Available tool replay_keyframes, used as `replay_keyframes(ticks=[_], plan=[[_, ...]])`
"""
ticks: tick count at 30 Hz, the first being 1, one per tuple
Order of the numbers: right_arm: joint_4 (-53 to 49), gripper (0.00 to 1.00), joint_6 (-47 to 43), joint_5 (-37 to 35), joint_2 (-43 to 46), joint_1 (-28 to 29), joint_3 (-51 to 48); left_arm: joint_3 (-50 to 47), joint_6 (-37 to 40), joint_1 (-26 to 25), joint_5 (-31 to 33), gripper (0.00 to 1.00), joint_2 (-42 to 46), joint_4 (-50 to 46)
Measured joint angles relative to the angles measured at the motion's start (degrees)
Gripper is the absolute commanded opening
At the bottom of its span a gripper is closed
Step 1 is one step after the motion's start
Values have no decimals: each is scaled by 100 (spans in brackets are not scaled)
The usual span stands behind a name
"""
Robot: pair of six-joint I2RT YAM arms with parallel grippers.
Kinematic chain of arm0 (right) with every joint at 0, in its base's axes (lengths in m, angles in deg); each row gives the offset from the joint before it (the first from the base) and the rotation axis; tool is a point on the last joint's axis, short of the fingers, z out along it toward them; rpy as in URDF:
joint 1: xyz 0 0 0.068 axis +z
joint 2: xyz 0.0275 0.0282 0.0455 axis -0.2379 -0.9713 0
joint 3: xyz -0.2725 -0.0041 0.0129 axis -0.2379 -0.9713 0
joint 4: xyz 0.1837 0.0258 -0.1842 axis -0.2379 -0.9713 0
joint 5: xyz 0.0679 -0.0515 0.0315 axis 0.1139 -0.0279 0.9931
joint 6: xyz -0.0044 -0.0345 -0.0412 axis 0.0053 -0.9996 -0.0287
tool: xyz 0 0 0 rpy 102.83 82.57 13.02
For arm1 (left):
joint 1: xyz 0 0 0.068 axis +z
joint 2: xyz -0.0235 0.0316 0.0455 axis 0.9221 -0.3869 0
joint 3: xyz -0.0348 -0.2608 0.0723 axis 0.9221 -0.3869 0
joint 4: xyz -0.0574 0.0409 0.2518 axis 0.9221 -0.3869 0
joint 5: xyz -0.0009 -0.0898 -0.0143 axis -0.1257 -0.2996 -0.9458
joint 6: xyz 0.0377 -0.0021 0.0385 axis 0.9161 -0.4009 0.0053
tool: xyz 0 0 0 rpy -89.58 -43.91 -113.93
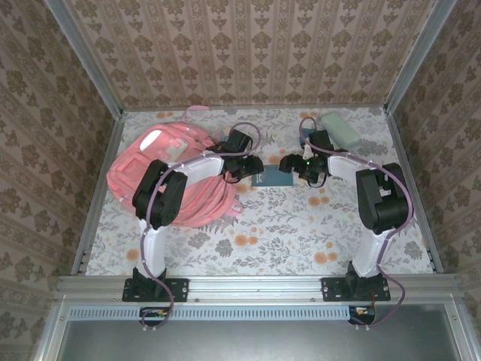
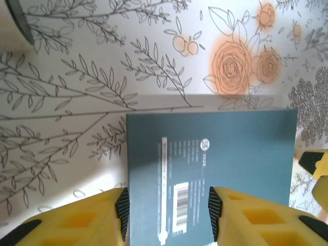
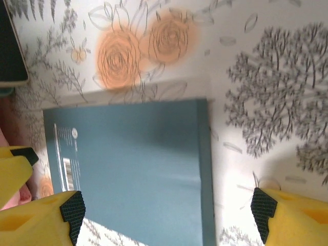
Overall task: Pack the student bag
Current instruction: Rotate the book at the center of the table, then pick up the book from the center of the table.
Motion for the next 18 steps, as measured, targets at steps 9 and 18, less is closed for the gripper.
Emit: replay_keyframes(ticks=[9, 18], plan=[[11, 84, 90, 142, -341, -26, 223, 48, 9, 4, -57, 37, -260, -46], [579, 82, 509, 525, -439, 68, 120, 28, -74, -39, -76, 34, -275, 7]])
